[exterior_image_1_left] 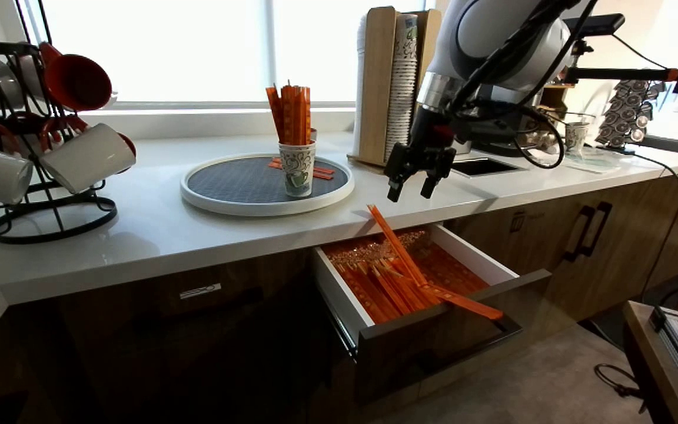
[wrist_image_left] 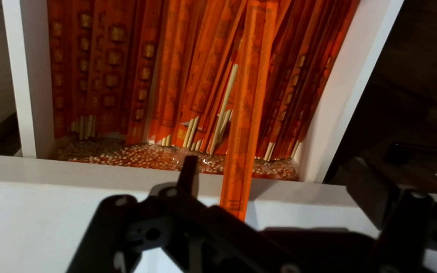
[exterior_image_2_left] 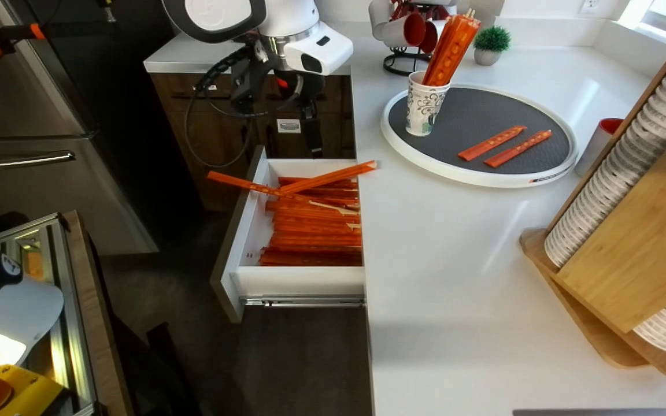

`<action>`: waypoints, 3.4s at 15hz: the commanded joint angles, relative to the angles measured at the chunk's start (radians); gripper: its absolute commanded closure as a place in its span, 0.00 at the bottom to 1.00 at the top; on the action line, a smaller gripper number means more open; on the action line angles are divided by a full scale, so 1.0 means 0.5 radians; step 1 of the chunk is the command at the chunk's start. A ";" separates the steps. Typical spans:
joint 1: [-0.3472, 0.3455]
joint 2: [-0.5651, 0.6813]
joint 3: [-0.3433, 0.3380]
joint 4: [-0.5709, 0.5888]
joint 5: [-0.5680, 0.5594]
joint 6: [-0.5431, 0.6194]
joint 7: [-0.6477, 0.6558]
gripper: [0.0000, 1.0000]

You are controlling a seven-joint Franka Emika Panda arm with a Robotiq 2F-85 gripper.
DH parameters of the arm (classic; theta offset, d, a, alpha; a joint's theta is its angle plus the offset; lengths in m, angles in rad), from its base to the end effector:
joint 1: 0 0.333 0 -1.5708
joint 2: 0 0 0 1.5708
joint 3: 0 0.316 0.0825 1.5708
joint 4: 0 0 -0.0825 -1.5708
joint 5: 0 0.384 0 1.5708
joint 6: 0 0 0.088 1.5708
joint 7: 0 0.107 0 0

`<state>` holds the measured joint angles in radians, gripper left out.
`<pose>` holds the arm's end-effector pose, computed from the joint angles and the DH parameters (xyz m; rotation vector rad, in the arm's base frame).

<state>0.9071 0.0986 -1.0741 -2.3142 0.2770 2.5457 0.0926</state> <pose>0.5242 -0.0901 0.3408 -2.9626 0.7004 -0.2978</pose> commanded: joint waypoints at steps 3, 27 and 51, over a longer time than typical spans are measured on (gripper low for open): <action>-0.858 0.009 0.873 -0.131 -0.003 0.297 -0.014 0.00; -1.798 0.478 1.907 0.012 0.527 0.882 -0.544 0.76; -1.695 0.645 1.953 0.756 0.007 2.425 -0.305 0.98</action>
<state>0.0758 0.2914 -0.0854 -2.0522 0.3150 3.6391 -0.0554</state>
